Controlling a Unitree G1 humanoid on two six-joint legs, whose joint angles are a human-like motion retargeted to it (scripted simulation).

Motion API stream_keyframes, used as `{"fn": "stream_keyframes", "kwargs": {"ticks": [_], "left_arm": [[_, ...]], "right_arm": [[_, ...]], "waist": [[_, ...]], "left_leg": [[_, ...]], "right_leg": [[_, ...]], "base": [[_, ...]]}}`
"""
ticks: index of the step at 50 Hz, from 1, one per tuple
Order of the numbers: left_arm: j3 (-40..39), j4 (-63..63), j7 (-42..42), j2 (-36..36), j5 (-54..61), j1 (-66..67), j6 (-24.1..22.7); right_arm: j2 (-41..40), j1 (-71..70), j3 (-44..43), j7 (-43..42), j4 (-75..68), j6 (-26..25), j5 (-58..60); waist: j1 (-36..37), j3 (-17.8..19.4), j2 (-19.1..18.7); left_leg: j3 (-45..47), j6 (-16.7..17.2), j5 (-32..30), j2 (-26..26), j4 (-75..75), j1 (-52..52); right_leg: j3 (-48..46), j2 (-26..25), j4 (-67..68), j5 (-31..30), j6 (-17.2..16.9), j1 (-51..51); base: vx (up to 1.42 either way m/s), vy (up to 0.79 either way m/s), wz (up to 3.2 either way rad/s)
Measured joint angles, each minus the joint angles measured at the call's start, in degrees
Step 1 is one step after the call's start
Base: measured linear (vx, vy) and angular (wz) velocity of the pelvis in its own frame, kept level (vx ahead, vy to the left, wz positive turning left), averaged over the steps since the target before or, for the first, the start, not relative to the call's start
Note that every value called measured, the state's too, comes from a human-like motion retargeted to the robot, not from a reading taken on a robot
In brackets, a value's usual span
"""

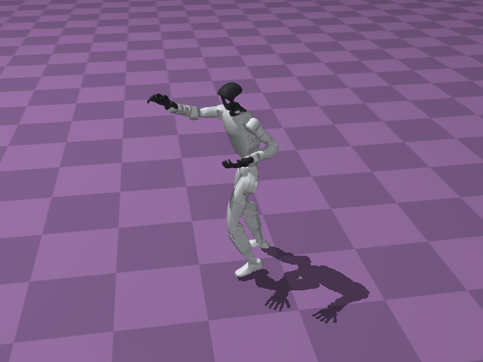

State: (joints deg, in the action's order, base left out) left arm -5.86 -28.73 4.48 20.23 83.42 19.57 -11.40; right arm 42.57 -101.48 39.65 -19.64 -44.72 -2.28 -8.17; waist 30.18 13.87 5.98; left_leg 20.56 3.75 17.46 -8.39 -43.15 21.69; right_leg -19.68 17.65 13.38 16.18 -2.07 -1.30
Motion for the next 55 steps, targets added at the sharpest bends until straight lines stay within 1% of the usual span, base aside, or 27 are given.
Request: {"fn": "stream_keyframes", "kwargs": {"ticks": [2, 3, 5, 6, 8, 10, 12, 15, 17, 21, 22, 25, 28, 30, 33, 35, 36, 38, 40, 42, 44, 47, 49, 50, 51, 53, 55], "left_arm": [[-0.6, -0.2, -2.1, -6.1, 0.0, 4.2, -1.1], [0.5, -0.4, -3.1, -8.2, 0.6, 4.3, -1.3], [3.6, -1.3, -4.0, -10.3, 0.7, 2.1, -0.2], [5.4, -2.1, -4.1, -10.4, -1.3, 0.0, 0.6], [8.8, -3.6, -4.3, -10.3, -6.5, -4.9, 1.8], [12.4, -4.6, -4.1, -9.7, -12.5, -11.3, 1.6], [17.4, -3.2, -5.3, -9.5, -12.7, -22.8, -0.7], [23.3, -0.6, -7.3, -8.8, -9.4, -42.3, -8.1], [23.6, -1.5, -10.3, -8.3, -14.6, -50.8, -10.7], [17.4, -5.9, -16.7, -6.2, -33.1, -57.1, -12.1], [16.2, -7.0, -17.9, -6.3, -36.3, -57.1, -11.9], [14.3, -9.1, -21.7, -6.8, -43.7, -53.7, -11.8], [13.9, -9.0, -25.9, -6.1, -51.9, -49.0, -10.1], [16.9, -7.6, -26.2, -7.9, -54.1, -46.1, -8.3], [17.8, -7.4, -23.1, -8.4, -55.2, -40.7, -7.3], [15.2, -8.9, -22.9, -8.7, -60.8, -35.2, -4.1], [14.6, -9.7, -22.1, -8.5, -59.1, -32.8, -4.0], [13.2, -11.3, -20.7, -7.4, -55.8, -27.9, -4.0], [11.9, -13.6, -20.3, -5.3, -53.6, -22.2, -4.2], [10.0, -16.3, -20.9, -2.6, -51.8, -16.5, -4.7], [8.1, -18.0, -21.7, -0.4, -50.2, -11.9, -5.5], [6.9, -18.1, -22.0, 0.6, -50.0, -6.9, -6.3], [7.2, -17.3, -21.6, 0.2, -50.4, -4.9, -6.0], [7.7, -16.7, -21.4, -0.2, -50.5, -4.2, -5.7], [8.7, -16.1, -21.4, -0.8, -50.8, -4.3, -5.4], [11.5, -14.2, -20.7, -1.7, -52.1, -5.9, -4.9], [16.0, -10.6, -19.4, -3.1, -54.8, -11.1, -4.5]], "right_arm": [[-2.3, 17.9, -9.5, -2.7, 26.8, 3.5, -1.1], [-4.0, 26.9, -11.7, -4.6, 38.2, 4.2, 0.6], [-8.3, 45.4, -15.7, -5.1, 58.2, 6.0, 2.1], [-11.0, 54.0, -17.8, -3.6, 66.0, 7.4, 1.1], [-16.1, 69.1, -21.9, -0.8, 78.6, 10.0, -1.6], [-20.1, 81.4, -25.9, 1.7, 86.7, 13.1, -6.4], [-22.7, 89.7, -29.7, 5.0, 88.9, 15.2, -10.9], [-24.4, 95.9, -32.8, 9.4, 85.7, 18.5, -13.0], [-24.1, 97.7, -32.5, 7.8, 85.7, 20.4, -14.2], [-21.3, 96.0, -32.4, 6.3, 89.2, 21.6, -11.7], [-20.9, 95.5, -32.6, 6.1, 89.8, 21.4, -11.1], [-20.8, 96.2, -32.4, 5.8, 90.3, 20.7, -10.5], [-22.1, 96.4, -30.3, 4.9, 88.7, 19.7, -8.6], [-23.1, 97.9, -28.9, 2.6, 87.5, 19.5, -4.9], [-24.2, 97.2, -25.9, 0.9, 85.6, 20.0, -1.3], [-24.3, 95.5, -23.6, 2.4, 85.7, 20.2, -5.9], [-24.2, 92.5, -23.4, 3.0, 85.4, 20.1, -5.5], [-24.5, 85.9, -23.9, 3.9, 85.0, 19.7, -4.8], [-25.8, 81.0, -25.2, 4.2, 86.1, 19.5, -4.3], [-27.7, 78.5, -25.7, 2.7, 88.4, 19.4, -3.1], [-29.5, 77.1, -24.5, 0.3, 90.2, 19.0, -1.1], [-31.2, 77.0, -21.3, -1.9, 91.4, 18.3, 1.1], [-31.5, 78.9, -19.4, -2.2, 91.5, 18.2, 2.1], [-31.5, 80.3, -18.3, -2.2, 91.5, 18.2, 2.7], [-31.2, 82.3, -17.3, -2.5, 91.3, 18.5, 3.0], [-30.8, 85.6, -15.9, -3.0, 90.2, 19.4, 2.4], [-31.3, 87.7, -15.1, -3.8, 87.2, 19.8, 1.8]], "waist": [[-1.7, -0.8, 0.9], [-2.3, -1.4, 1.3], [-3.2, -2.8, 1.2], [-3.8, -3.4, 0.5], [-5.8, -4.3, -1.6], [-9.3, -4.6, -4.6], [-12.7, -1.7, -5.7], [-17.5, 3.8, -5.4], [-19.6, 4.0, -4.2], [-25.4, -0.7, -4.2], [-26.7, -1.8, -4.4], [-30.1, -4.6, -5.0], [-31.7, -5.2, -3.7], [-29.8, -5.3, -1.8], [-28.3, -1.1, -2.2], [-27.9, 4.4, -6.8], [-27.5, 6.8, -8.3], [-26.7, 9.0, -9.7], [-25.7, 6.9, -9.2], [-24.2, 2.3, -7.7], [-22.3, -2.1, -5.6], [-20.3, -6.7, -3.8], [-19.9, -8.5, -5.0], [-20.0, -9.0, -6.2], [-20.5, -8.7, -8.2], [-21.9, -7.8, -12.0], [-22.7, -7.5, -13.0]], "left_leg": [[1.0, -1.1, -3.9, 1.5, 9.9, -4.8], [1.4, -2.0, -7.4, 1.9, 14.6, -7.2], [1.4, -3.1, -13.6, 2.2, 21.8, -11.2], [0.6, -2.3, -13.5, 2.0, 23.9, -12.7], [-1.7, 0.2, -9.9, 1.4, 26.9, -15.3], [-5.0, 3.5, -2.0, -0.6, 24.5, -15.0], [-7.9, 2.4, 4.8, -0.4, 18.6, -12.1], [-10.6, -2.6, 10.6, 1.3, 4.7, -5.6], [-9.7, -4.4, 8.9, 3.6, 5.9, -6.2], [-7.4, -4.2, 1.3, 4.6, 18.9, -11.9], [-6.8, -4.1, -1.3, 4.6, 21.9, -13.2], [-5.3, -0.8, -8.0, 4.3, 25.7, -15.3], [-3.9, 1.2, -10.2, 5.1, 23.8, -15.6], [-3.5, -1.6, -8.9, 7.0, 19.7, -14.4], [-3.8, -2.2, -0.4, 4.7, 1.1, -10.2], [-4.9, -1.8, 5.2, -0.1, -10.6, -10.5], [-5.4, -2.1, 7.1, -2.0, -14.2, -10.7], [-5.9, -3.1, 9.6, -4.1, -18.9, -10.0], [-5.6, -4.3, 10.2, -3.7, -17.8, -9.3], [-4.3, -5.5, 8.2, -1.2, -10.5, -9.7], [-2.8, -6.0, 3.4, 2.5, 0.7, -11.1], [-4.1, -4.1, -6.6, 7.9, 19.4, -15.2], [-7.0, -1.8, -11.5, 9.0, 28.4, -18.9], [-8.2, -0.4, -13.0, 8.6, 31.6, -20.9], [-8.4, 1.4, -12.4, 7.1, 32.9, -23.2], [-8.5, 4.5, -8.4, 3.1, 34.1, -27.3], [-8.7, 3.4, -1.3, 1.0, 33.0, -28.1]], "right_leg": [[-0.1, 0.0, -3.7, -7.3, -1.7, 1.3], [1.1, -0.3, -5.0, -9.8, -2.2, 1.5], [5.7, -1.7, -6.7, -11.4, -2.4, 2.0], [8.3, -2.6, -6.6, -10.1, -1.9, 2.4], [11.7, -4.2, -3.8, -5.9, -0.6, 2.9], [10.2, -5.5, 4.3, 0.6, 1.0, 2.5], [6.8, -3.1, 17.1, 8.1, 2.0, -0.5], [5.4, 0.9, 30.7, 14.6, 2.4, -4.2], [8.8, 0.9, 31.6, 14.9, 1.6, -6.4], [12.5, -4.9, 18.0, 11.7, -1.1, -6.9], [12.5, -6.5, 12.9, 9.8, -1.4, -5.9], [13.5, -10.8, -1.3, 2.0, -1.6, -1.5], [17.4, -12.7, -6.9, -2.3, -2.8, 2.2], [18.6, -11.4, -8.4, -1.7, -3.4, 4.2], [18.0, -10.8, -9.1, 5.8, -0.4, 8.7], [20.0, -13.7, -5.8, 10.5, 5.3, 11.9], [21.1, -15.1, -0.6, 13.0, 7.2, 10.8], [22.9, -16.8, 7.6, 16.4, 9.0, 7.8], [23.6, -16.7, 7.4, 15.6, 7.9, 6.5], [23.8, -15.3, 0.1, 9.8, 5.2, 7.2], [24.3, -13.6, -7.3, 1.5, 2.3, 7.4], [24.8, -12.8, -13.7, -9.8, -1.0, 6.9], [20.1, -13.7, -14.5, -12.0, -0.5, 7.7], [16.2, -14.3, -14.1, -11.5, 0.8, 8.6], [11.5, -15.1, -11.7, -8.9, 3.4, 10.0], [5.4, -16.7, -1.1, -1.9, 7.9, 10.6], [5.2, -16.1, 18.3, 6.3, 9.4, 4.5]], "base": [[0.14, 0.2, 0.54], [0.14, 0.23, 0.6], [0.13, 0.25, 0.75], [0.12, 0.27, 0.94], [0.1, 0.29, 1.2], [0.04, 0.27, 1.65], [-0.06, 0.2, 1.81], [-0.06, 0.13, 1.2], [0.03, 0.09, -0.08], [0.05, 0.02, -0.7], [0.03, -0.04, -0.61], [0.04, -0.07, -0.56], [0.04, -0.12, -0.7], [0.0, -0.13, -0.77], [-0.03, -0.09, -0.76], [-0.04, -0.03, -0.99], [-0.03, -0.02, -1.01], [0.02, -0.04, -0.83], [0.13, -0.05, -0.4], [0.2, -0.02, -0.08], [0.19, 0.01, -0.06], [0.15, 0.03, -0.2], [0.15, 0.04, -0.13], [0.16, 0.05, 0.14], [0.16, 0.06, 0.33], [0.12, 0.07, 0.58], [0.03, 0.06, 0.66]]}}
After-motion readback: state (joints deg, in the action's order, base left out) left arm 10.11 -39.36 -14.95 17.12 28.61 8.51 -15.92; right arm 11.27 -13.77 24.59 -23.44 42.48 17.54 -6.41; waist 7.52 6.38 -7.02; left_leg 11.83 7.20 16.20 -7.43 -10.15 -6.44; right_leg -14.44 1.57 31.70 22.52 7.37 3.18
